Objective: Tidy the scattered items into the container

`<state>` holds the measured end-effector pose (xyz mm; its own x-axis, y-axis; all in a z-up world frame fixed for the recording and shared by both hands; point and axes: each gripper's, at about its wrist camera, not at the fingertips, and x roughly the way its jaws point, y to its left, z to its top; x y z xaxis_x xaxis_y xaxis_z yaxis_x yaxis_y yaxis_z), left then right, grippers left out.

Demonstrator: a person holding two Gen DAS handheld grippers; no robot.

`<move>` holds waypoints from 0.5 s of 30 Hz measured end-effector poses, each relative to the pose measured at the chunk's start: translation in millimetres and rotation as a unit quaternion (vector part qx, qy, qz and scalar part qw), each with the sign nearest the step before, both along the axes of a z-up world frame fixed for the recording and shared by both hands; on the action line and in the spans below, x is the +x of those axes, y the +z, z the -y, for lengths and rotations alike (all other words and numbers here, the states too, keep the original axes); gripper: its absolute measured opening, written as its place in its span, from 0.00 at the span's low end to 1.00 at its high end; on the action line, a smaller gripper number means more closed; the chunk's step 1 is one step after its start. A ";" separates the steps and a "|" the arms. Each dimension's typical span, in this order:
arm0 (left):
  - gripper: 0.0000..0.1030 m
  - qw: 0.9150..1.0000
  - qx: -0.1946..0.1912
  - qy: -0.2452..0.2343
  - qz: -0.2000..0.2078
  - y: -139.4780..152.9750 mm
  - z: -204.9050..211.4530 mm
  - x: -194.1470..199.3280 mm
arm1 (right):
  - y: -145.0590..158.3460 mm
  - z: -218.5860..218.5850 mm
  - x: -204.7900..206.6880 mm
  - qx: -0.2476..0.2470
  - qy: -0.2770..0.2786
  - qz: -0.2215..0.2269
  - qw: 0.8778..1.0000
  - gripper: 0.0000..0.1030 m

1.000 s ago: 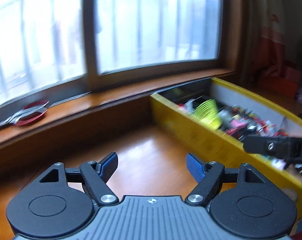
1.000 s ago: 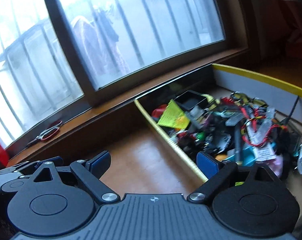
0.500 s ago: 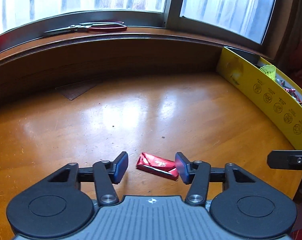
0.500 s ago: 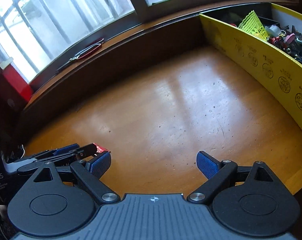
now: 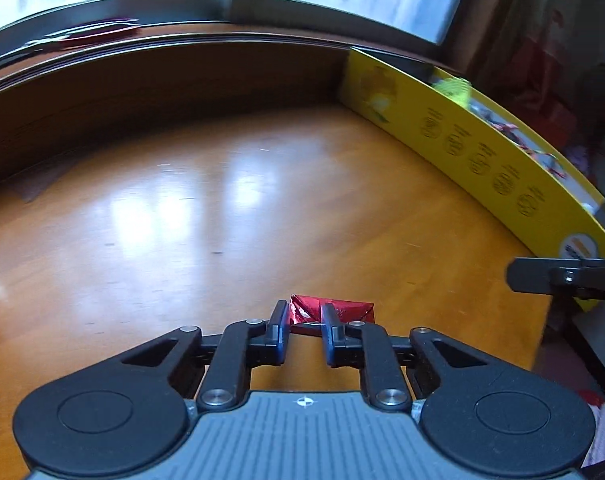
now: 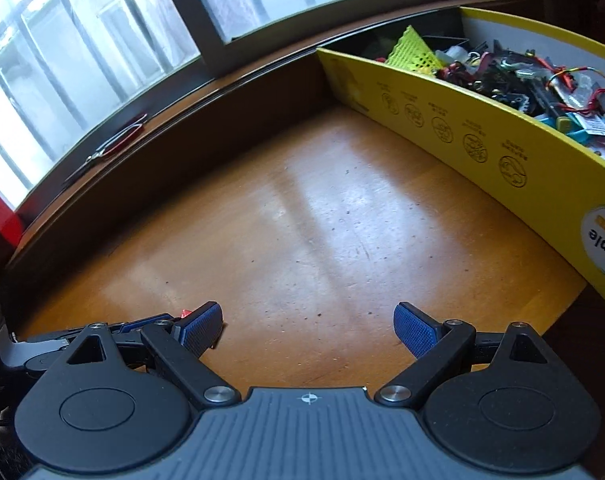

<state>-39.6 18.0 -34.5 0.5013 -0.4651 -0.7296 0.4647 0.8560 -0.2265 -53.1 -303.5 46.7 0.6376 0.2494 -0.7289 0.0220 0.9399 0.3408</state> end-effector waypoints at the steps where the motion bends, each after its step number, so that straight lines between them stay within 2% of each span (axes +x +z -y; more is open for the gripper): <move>1: 0.18 1.000 -0.005 -0.013 -0.005 -0.2 6.0 -1.7 | -1.6 4.0 -2.6 -0.003 -0.007 0.000 1.000 0.91; 6: 0.18 0.996 -0.014 -0.082 -0.011 -0.3 39.2 -12.8 | -7.1 27.6 -20.4 -0.002 -0.042 -0.010 0.999 0.89; 11: 0.18 0.989 -0.018 -0.149 -0.011 -2.6 73.8 -23.4 | -18.6 53.3 -39.2 0.019 -0.101 -0.028 0.994 0.89; 15: 0.20 0.984 -0.006 -0.176 0.004 0.7 94.1 -28.1 | -23.3 64.3 -47.4 0.020 -0.129 -0.028 0.991 0.89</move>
<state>-67.6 -76.1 -33.8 0.3133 -0.6207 -0.7187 0.7346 0.6381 -0.2309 -100.6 -367.8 23.4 0.6435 0.1124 -0.7572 0.2799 0.8861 0.3694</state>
